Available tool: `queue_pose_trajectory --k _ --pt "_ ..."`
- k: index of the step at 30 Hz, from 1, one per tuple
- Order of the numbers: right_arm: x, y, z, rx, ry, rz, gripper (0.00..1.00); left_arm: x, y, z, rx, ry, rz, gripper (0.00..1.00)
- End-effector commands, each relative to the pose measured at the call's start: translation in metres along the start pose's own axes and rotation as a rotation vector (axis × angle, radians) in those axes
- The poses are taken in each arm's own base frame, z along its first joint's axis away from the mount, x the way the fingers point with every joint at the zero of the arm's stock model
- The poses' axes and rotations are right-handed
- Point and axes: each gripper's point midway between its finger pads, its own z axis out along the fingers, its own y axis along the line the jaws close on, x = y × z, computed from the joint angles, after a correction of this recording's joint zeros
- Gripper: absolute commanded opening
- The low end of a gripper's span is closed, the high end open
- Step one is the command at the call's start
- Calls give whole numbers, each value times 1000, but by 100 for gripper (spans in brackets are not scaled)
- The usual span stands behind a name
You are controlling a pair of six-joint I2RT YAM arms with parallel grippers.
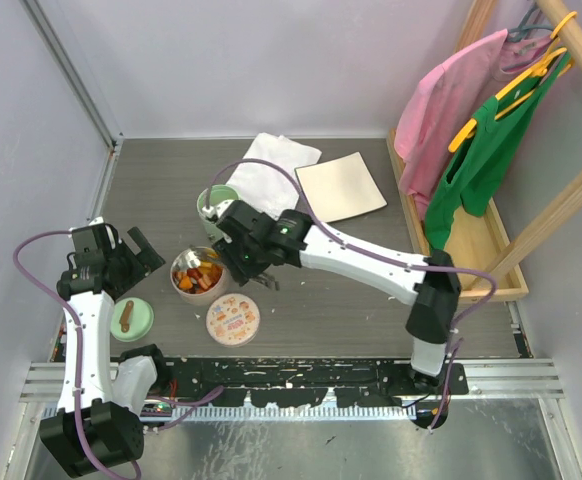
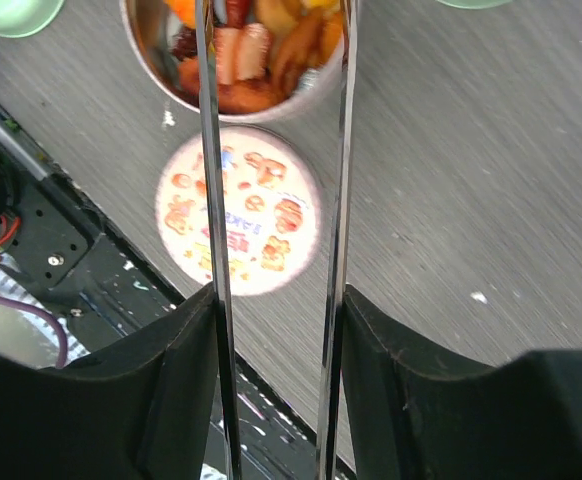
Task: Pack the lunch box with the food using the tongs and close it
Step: Place the clamp at the center of the board.
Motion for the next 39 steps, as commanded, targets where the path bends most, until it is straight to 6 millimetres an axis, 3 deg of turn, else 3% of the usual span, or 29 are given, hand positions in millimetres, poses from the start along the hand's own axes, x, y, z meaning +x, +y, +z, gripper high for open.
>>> queue_pose_trajectory --k 1,9,15,20,31,39 --pt "-23 -34 -61 160 -213 50 52 -13 -9 -5 35 -49 15 98" --pt "26 -110 -88 383 -302 276 52 -12 -9 -4 35 -43 13 98" --pt "85 -146 -77 446 -281 451 52 -12 -8 -3 33 -41 13 98" --pt "125 -159 -60 464 -275 534 51 -12 -8 -3 30 -37 12 98" --pt "171 -183 -33 520 -292 600 51 -11 -9 -2 36 -25 10 98" --pt "202 -192 -10 528 -156 618 51 -11 -10 -1 38 -26 10 98"
